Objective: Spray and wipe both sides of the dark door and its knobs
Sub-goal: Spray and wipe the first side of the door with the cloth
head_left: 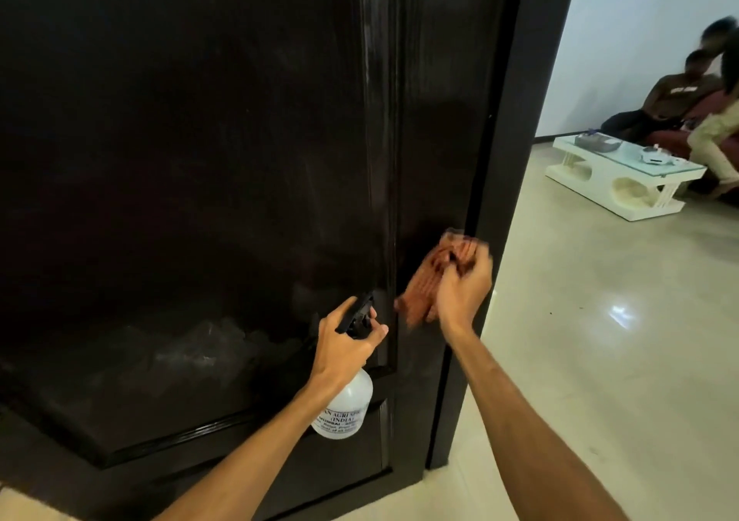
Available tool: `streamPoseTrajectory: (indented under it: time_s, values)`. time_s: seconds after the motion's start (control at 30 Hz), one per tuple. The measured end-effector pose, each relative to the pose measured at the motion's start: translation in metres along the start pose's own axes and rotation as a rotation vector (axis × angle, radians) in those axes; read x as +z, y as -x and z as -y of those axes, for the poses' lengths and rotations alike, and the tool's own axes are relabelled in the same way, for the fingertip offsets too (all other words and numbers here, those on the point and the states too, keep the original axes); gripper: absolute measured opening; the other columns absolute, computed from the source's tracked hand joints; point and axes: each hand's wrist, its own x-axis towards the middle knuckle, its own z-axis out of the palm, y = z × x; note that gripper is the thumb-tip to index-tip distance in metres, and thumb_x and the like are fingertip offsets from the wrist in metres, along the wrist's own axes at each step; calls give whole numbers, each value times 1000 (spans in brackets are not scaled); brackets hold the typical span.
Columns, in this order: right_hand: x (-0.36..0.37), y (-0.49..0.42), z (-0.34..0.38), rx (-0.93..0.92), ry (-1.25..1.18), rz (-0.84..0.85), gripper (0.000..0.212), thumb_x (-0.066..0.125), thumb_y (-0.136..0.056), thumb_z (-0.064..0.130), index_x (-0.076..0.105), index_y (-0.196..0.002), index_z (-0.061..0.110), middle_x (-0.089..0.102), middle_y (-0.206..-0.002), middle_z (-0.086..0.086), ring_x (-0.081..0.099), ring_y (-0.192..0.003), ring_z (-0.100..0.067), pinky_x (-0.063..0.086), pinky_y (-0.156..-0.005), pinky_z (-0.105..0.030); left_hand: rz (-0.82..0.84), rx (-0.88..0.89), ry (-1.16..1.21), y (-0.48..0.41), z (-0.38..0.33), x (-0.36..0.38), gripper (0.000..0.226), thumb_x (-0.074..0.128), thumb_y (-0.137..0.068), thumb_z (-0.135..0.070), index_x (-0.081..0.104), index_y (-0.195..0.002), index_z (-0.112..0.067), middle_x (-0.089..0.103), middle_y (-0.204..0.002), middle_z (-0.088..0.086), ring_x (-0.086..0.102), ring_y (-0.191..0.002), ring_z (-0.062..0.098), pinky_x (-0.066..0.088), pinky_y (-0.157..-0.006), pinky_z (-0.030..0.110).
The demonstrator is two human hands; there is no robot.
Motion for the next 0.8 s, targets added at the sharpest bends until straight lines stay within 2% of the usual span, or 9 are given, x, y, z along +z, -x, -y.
streamPoseTrajectory:
  time_s: [0.07,0.13,0.23,0.3,0.43,0.53,0.6,0.7,0.8]
  values:
    - [2,-17,19,-141,-57,-40,25,59,-95,-1,62,-109,19,61,-113,-4,60,-102,-1,47,-91,-14,3,-1,9,0,3,0,16,82,-85,-8,71,-93,-16,72,-85,9,63,-63,4,46,-54,15]
    - [1,-5,-10,-109,56,-75,24,60,-99,7,65,-121,16,59,-118,0,57,-104,5,43,-91,-7,4,-24,10,7,11,3,15,81,-86,-8,70,-94,-16,71,-86,12,61,-61,6,46,-52,16]
    - [-12,46,-90,282,236,-21,28,58,-100,15,63,-123,28,62,-122,-5,64,-115,-26,51,-97,-37,8,-30,10,17,20,0,13,79,-88,-6,69,-93,-13,70,-87,16,59,-55,5,44,-47,19]
    - [-15,56,-103,469,234,22,36,54,-100,11,61,-133,25,64,-129,-13,61,-121,-39,48,-106,-46,11,-26,12,16,24,-3,11,78,-88,-6,69,-92,-11,69,-86,19,56,-51,4,43,-45,21]
    - [6,18,-37,205,108,-27,50,48,-100,1,43,-149,2,51,-144,-16,49,-133,-28,33,-113,-26,-32,-70,2,10,33,-15,18,84,-83,-19,72,-96,-21,69,-98,20,56,-57,9,45,-46,22]
    - [15,27,-4,-171,90,56,36,50,-96,-6,49,-132,-3,49,-127,-16,54,-112,-14,41,-95,-8,-71,-124,-11,12,51,-20,41,85,-69,-49,73,-103,-32,67,-114,15,62,-76,22,58,-57,37]
    - [15,55,-21,-276,160,187,37,52,-89,-11,51,-124,-2,47,-122,-13,55,-102,-12,50,-89,-16,-89,-134,-34,13,63,-21,41,83,-65,-57,72,-98,-35,67,-111,14,65,-80,28,61,-76,50]
    - [10,94,-47,-155,269,299,38,52,-78,-15,53,-108,9,47,-112,-5,52,-83,-10,54,-76,-45,-104,-114,-83,21,63,-24,21,85,-76,-39,69,-86,-31,68,-89,9,59,-67,15,57,-67,43]
    - [23,82,-9,-215,168,241,42,48,-68,-19,56,-100,8,47,-103,-5,47,-78,-7,48,-71,-36,-126,-56,-58,23,62,-38,19,86,-83,-15,69,-87,-21,69,-78,1,59,-56,4,49,-60,25]
